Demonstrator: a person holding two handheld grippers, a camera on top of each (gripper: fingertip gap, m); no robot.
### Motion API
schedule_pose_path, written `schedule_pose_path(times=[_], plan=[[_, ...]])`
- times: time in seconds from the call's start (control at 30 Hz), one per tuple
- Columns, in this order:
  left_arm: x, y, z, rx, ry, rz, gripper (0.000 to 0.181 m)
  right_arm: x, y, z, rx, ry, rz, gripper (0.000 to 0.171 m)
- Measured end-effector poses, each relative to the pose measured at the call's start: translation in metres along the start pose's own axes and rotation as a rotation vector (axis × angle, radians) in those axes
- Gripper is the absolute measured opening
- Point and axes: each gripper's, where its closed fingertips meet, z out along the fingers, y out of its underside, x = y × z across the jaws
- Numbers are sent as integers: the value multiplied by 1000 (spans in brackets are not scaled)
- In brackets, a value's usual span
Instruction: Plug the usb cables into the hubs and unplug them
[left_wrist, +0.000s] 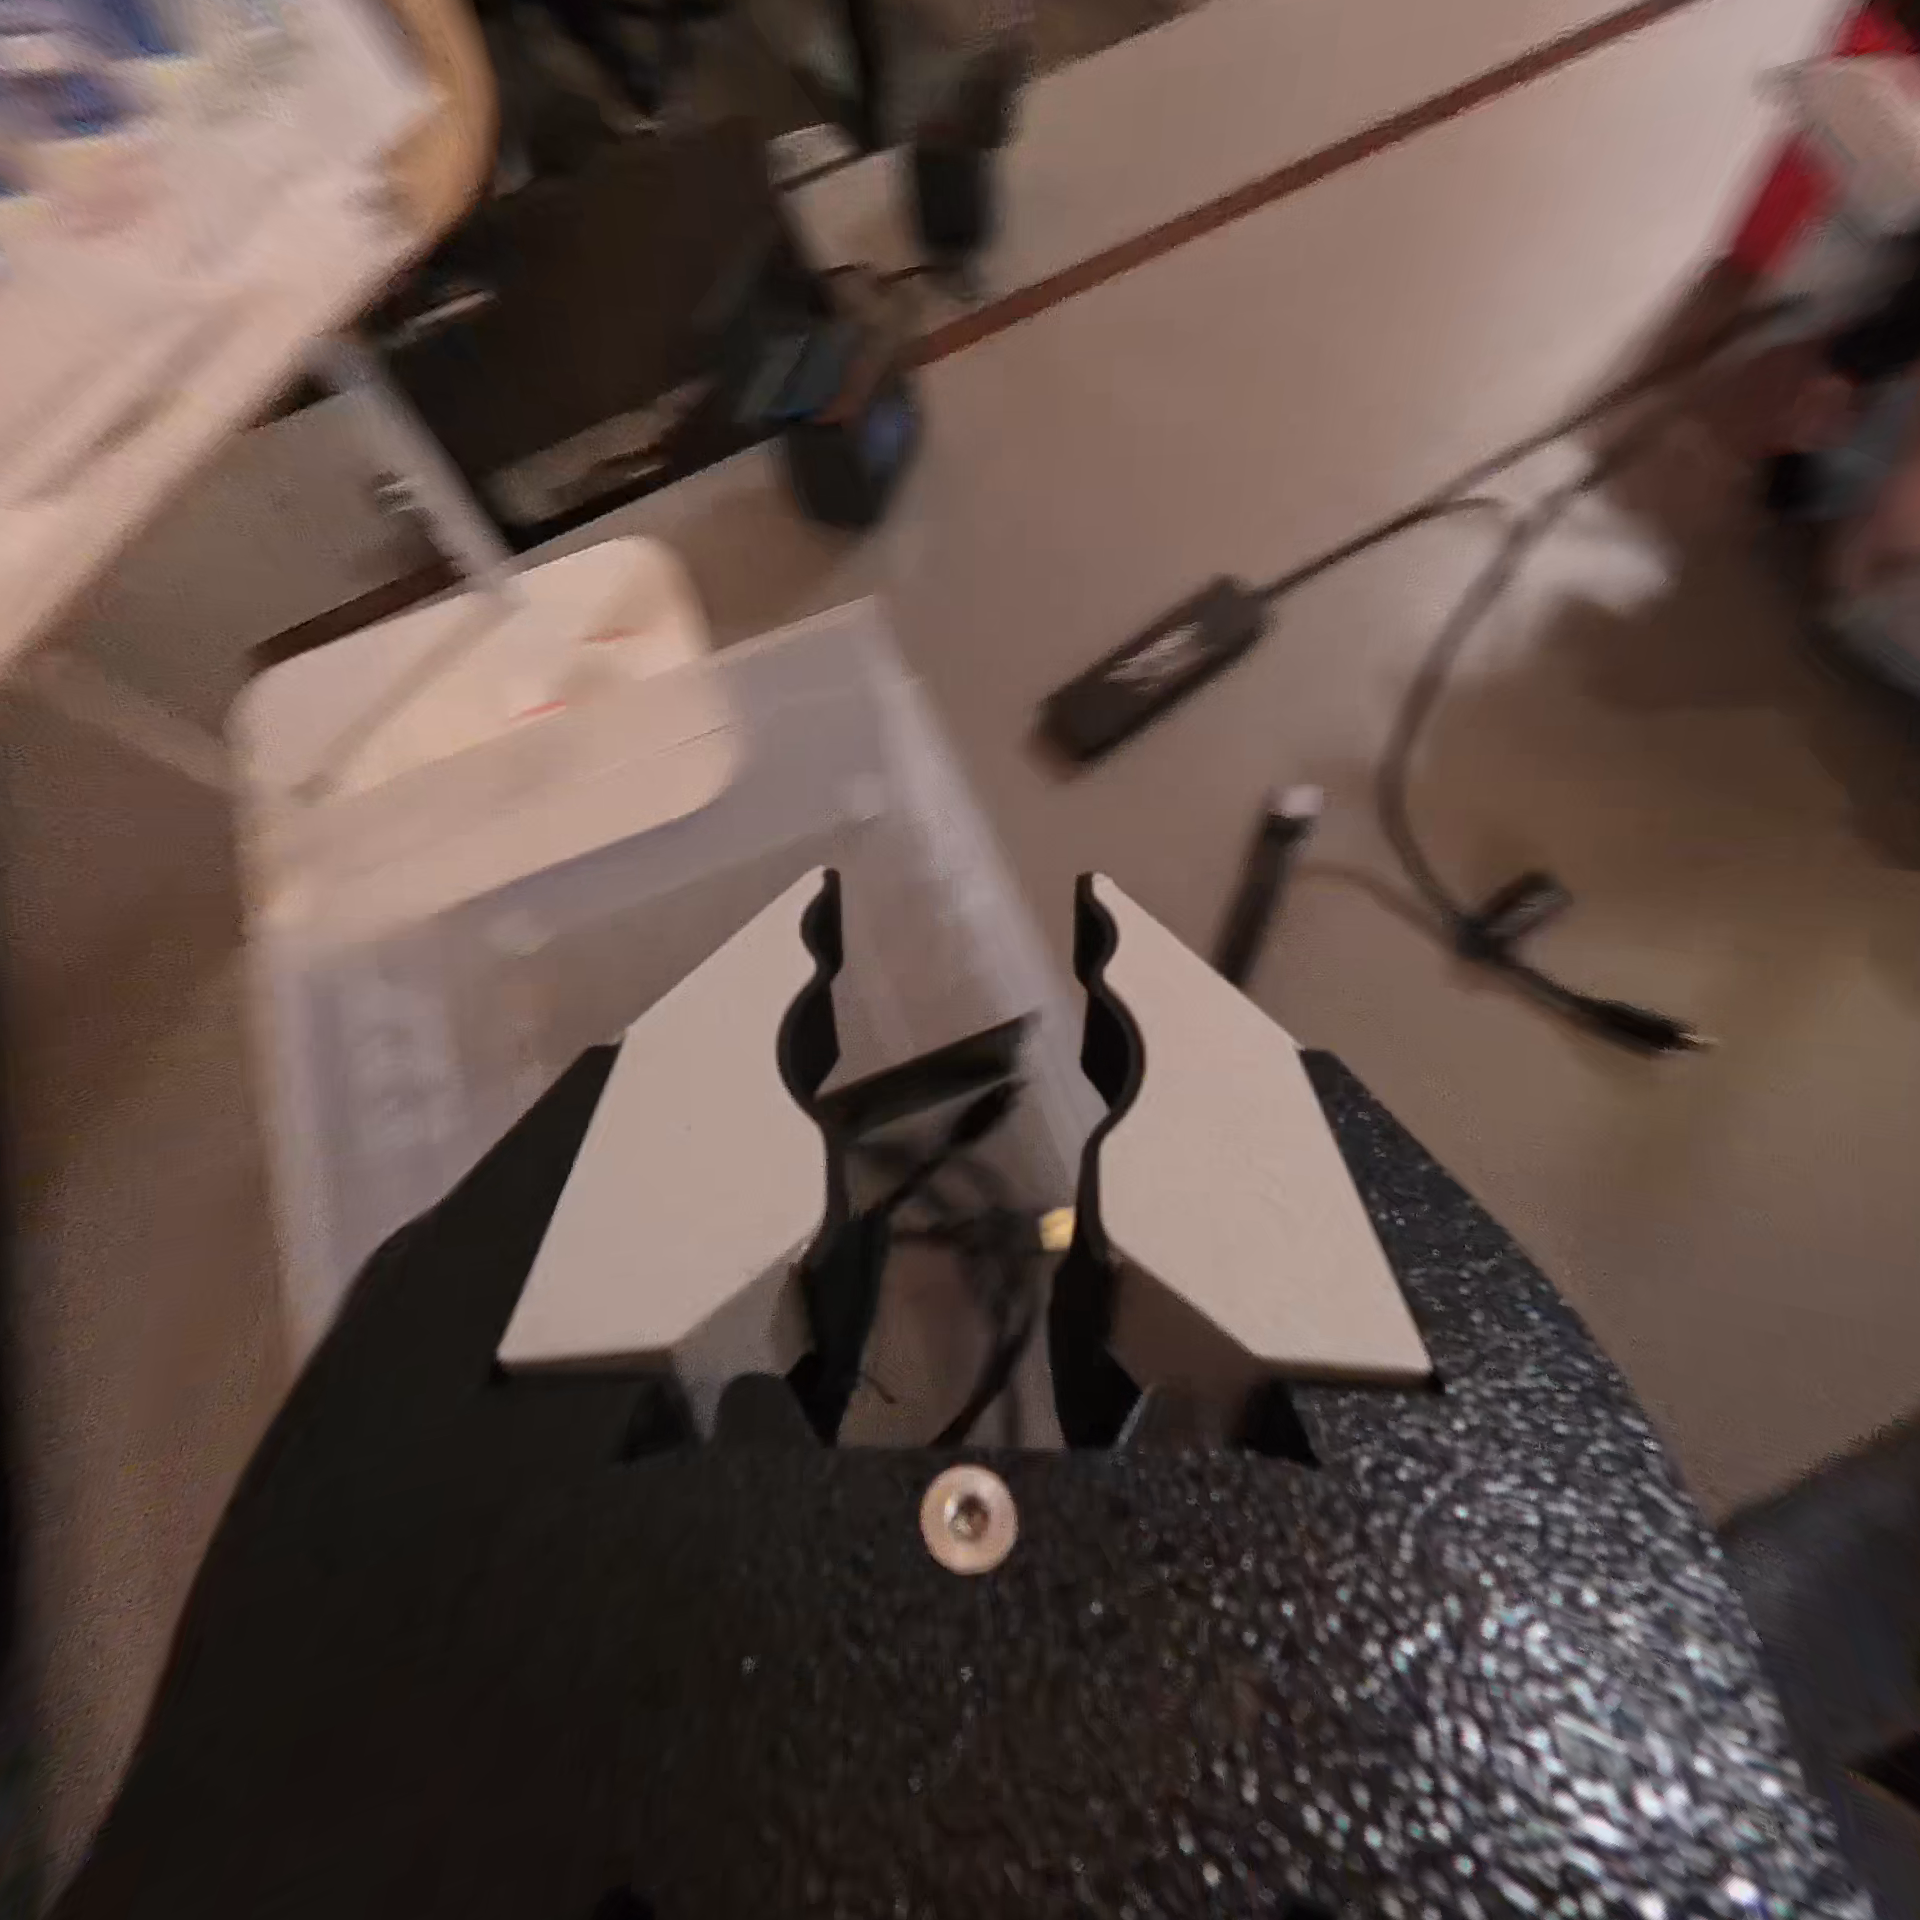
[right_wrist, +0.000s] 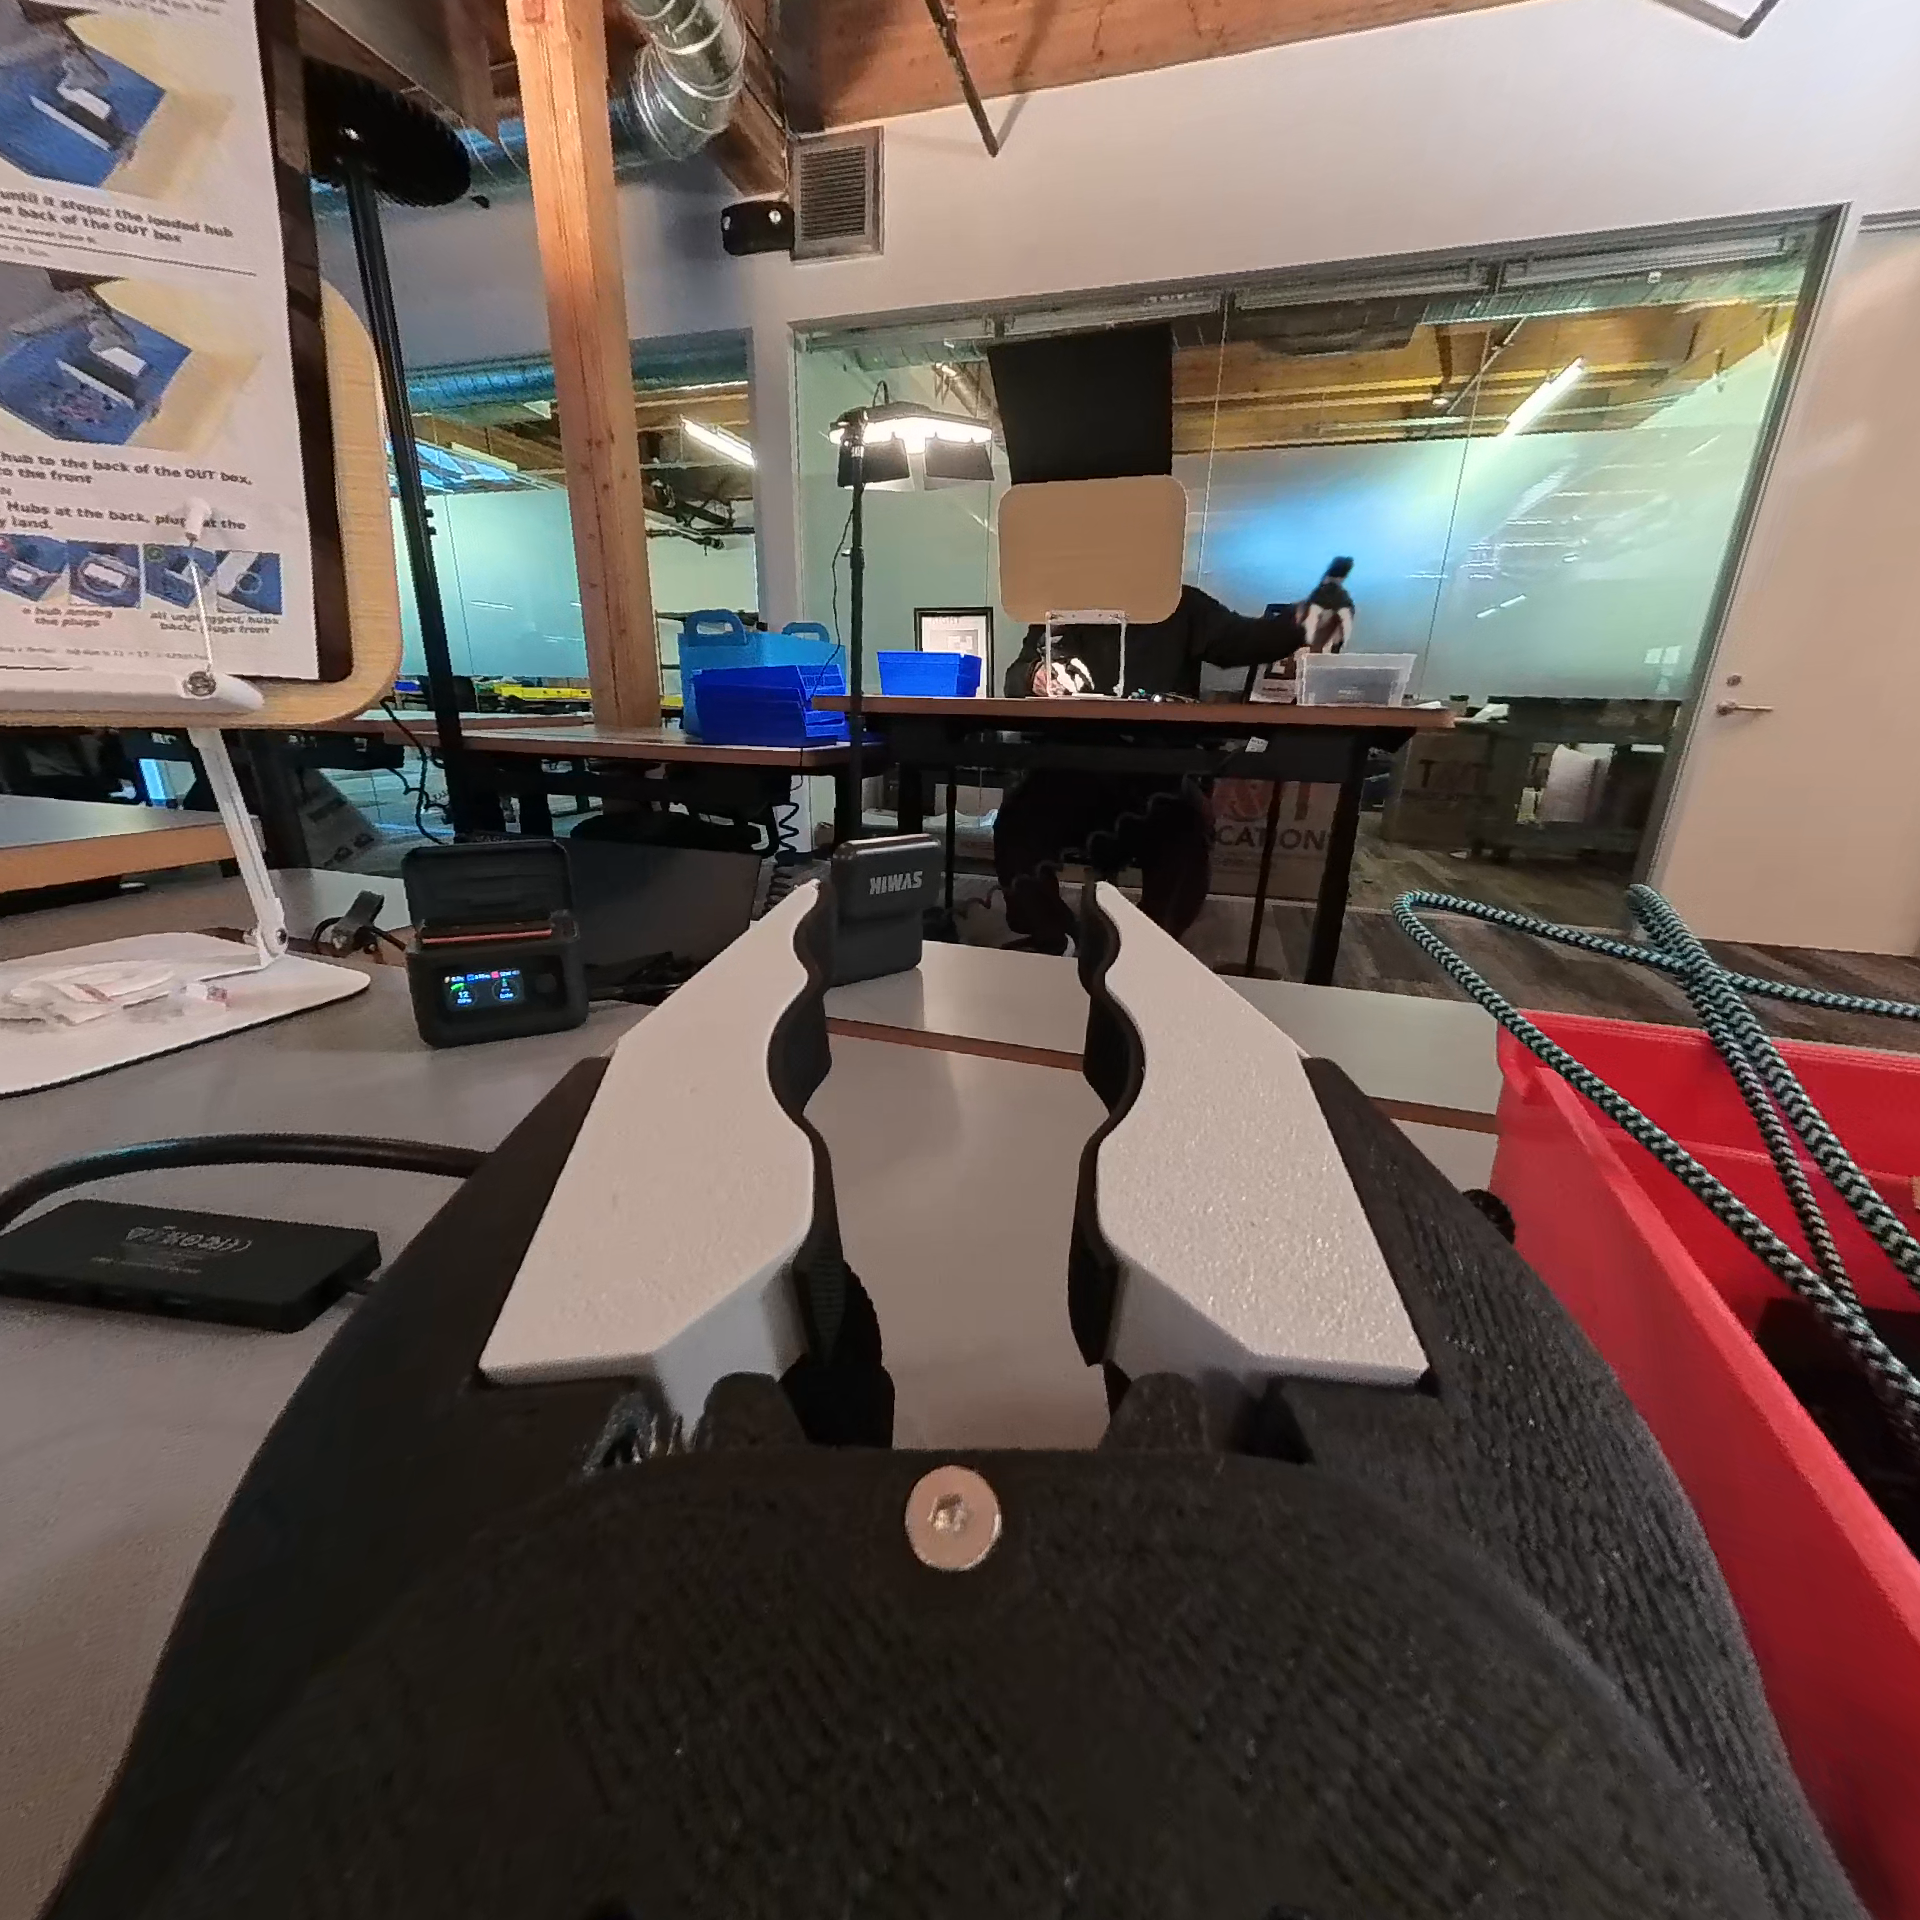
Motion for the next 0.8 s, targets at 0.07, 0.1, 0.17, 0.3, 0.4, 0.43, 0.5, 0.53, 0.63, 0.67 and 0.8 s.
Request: schedule_pose_path(times=[0.07,0.1,0.17,0.3,0.4,0.43,0.5,0.53,0.63,0.67,0.8], plan=[[-45,28,-16,-82,-151,-1,43,0,0,0,-1,0,2,45],[-58,47,-19,-149,-166,2,43,0,0,0,-1,1,4,45],[-53,76,-16,-230,-28,79,45,1,1,0,-2,1,8,45],[-62,138,-11,-438,39,173,67,2,2,0,-7,3,20,45],[-83,168,-7,-570,-38,180,79,1,2,0,-9,1,22,45],[-89,174,-5,-604,-59,188,81,1,2,0,-10,0,22,45],[-92,180,1,-625,-63,202,80,1,2,0,-10,-1,22,45],[-91,182,6,-625,-50,194,81,1,2,1,-11,-2,23,45],[-91,188,19,-646,-30,183,79,1,3,1,-14,-4,26,45],[-90,191,23,-664,-20,181,77,1,3,1,-14,-4,27,45],[-91,195,31,-689,-18,197,55,1,4,1,-18,-6,35,45]])
